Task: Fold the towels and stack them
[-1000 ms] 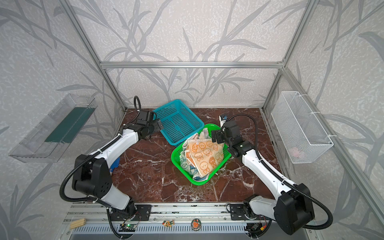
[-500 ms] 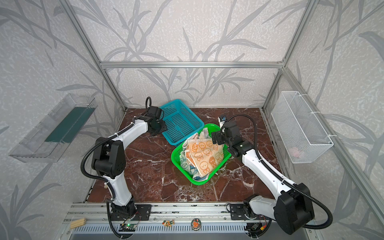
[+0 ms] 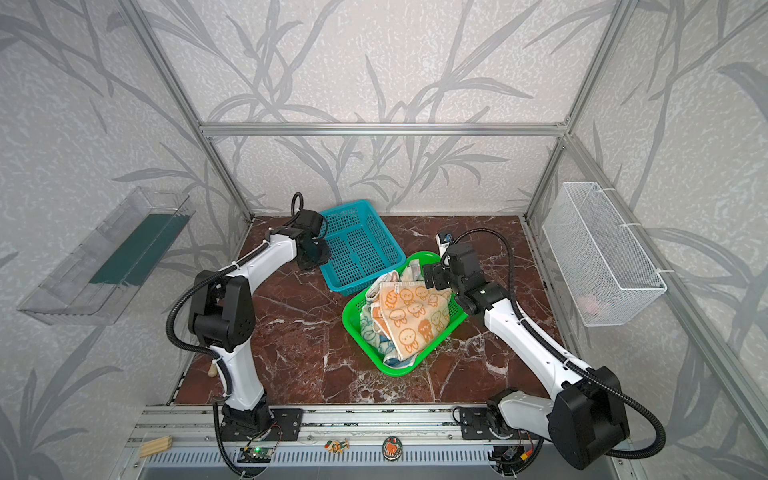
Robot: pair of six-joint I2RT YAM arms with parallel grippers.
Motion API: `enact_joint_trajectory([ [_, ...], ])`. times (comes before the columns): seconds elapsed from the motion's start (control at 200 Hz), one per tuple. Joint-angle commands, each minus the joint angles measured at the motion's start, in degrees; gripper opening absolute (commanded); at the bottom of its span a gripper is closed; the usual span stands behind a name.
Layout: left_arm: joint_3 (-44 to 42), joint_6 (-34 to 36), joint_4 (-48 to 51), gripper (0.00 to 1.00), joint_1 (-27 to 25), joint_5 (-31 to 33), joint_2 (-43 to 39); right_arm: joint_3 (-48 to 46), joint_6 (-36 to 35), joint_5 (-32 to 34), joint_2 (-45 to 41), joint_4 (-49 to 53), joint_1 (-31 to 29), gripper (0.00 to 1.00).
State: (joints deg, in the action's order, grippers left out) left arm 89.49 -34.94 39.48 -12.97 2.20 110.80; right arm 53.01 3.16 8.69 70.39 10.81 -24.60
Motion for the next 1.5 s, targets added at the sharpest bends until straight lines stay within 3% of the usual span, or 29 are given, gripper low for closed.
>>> enact_joint_trajectory([
  [0.0, 2.8, 5.4, 7.6, 0.07, -0.6, 3.9, 0.6, -0.2, 0.8, -1.4, -0.1, -0.7, -0.2, 0.99],
  [0.195, 5.9, 9.5, 16.2, 0.0, -0.3, 16.8, 2.7, 0.0, 2.1, -3.5, 0.3, -1.5, -0.2, 0.99],
  [0.315, 6.4, 11.6, 16.4, 0.0, 0.7, 21.9, 3.2, -0.2, 3.0, -4.6, 1.1, -2.1, -0.4, 0.99],
  [0.535, 4.5, 13.7, 12.9, 0.0, 4.5, 22.7, 1.8, 1.5, 3.9, -3.1, 2.4, 2.2, -0.5, 0.99],
  [0.81, -3.7, 24.0, 3.4, 0.0, 5.6, 26.9, -3.0, 5.3, 7.7, -2.4, 5.4, 10.8, -0.5, 0.99],
  [1.23, -9.3, 25.9, -2.3, 0.0, 8.4, 24.3, -6.9, 7.4, 10.2, -5.1, 11.2, 13.9, -0.5, 0.99],
  [1.36, -3.4, 20.7, 5.6, 0.0, 9.4, 28.7, -3.9, 6.8, 10.1, -5.8, 11.2, 13.8, -0.5, 0.99],
  [1.495, -1.6, 13.6, 9.6, 0.0, 11.6, 22.3, -2.3, 6.4, 10.5, -6.2, 11.6, 12.8, -0.5, 0.99],
])
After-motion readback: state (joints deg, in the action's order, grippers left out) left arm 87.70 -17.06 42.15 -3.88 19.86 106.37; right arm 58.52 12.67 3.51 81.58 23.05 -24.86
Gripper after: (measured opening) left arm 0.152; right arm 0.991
